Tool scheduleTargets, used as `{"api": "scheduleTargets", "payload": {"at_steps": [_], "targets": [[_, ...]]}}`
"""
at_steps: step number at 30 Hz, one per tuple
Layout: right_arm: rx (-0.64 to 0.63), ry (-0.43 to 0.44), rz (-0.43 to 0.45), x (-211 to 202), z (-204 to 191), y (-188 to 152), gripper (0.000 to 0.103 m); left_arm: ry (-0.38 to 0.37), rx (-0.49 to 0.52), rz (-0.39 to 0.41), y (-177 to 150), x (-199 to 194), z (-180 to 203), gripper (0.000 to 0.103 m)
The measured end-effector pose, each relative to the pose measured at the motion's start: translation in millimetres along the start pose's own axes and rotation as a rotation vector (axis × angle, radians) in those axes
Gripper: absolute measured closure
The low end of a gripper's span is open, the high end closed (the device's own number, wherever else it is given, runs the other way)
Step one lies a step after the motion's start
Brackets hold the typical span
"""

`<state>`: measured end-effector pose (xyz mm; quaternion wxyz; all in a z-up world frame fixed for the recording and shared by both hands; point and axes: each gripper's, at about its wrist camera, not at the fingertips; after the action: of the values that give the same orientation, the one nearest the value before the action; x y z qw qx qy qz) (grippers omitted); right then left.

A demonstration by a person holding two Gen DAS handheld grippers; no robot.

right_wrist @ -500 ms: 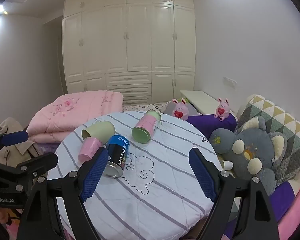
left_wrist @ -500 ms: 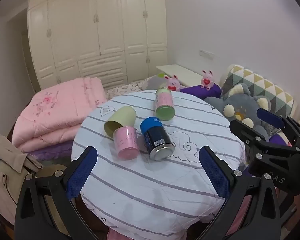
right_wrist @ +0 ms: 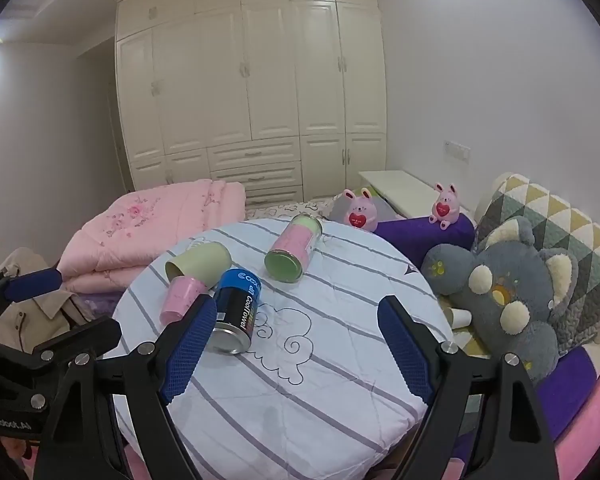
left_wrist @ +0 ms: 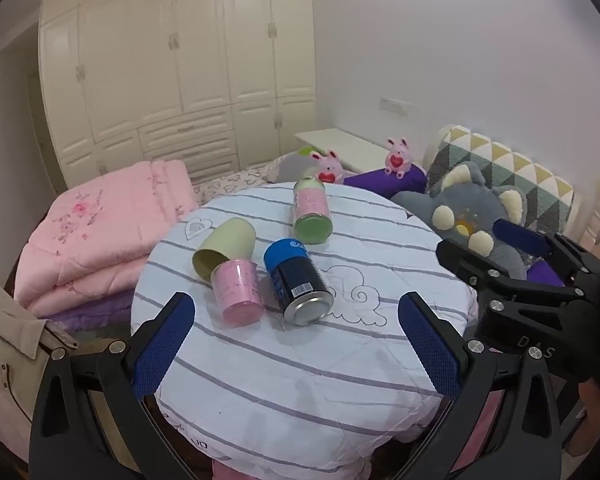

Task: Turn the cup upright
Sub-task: 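Move the right tool toward the blue-and-black CoolTowel can lying on its side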

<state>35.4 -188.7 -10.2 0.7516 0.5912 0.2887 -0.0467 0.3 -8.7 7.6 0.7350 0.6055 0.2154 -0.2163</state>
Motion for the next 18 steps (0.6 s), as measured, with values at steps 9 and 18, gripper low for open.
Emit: {"api": "scheduleTargets", "payload": {"at_steps": [9, 18], "targets": [[0.01, 0.031, -0.032, 16.8, -1.0, 7.3, 0.019, -0.034, -0.031, -0.013, 16.3, 16.4, -2.7, 0.0], [0.04, 0.042, -0.032, 31.6, 2.5, 22.2, 0.019, 0.004, -0.017, -0.011, 28.3, 22.9, -18.0, 0.0]]}}
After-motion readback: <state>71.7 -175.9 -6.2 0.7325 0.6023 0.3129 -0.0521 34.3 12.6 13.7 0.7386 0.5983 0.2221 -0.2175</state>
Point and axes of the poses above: each gripper's, at about its wrist camera, not at the fingertips, and x roughly the way its jaws point, z to its right, y to its top, and after that the axes turned 14 degrees about -x, right-handed
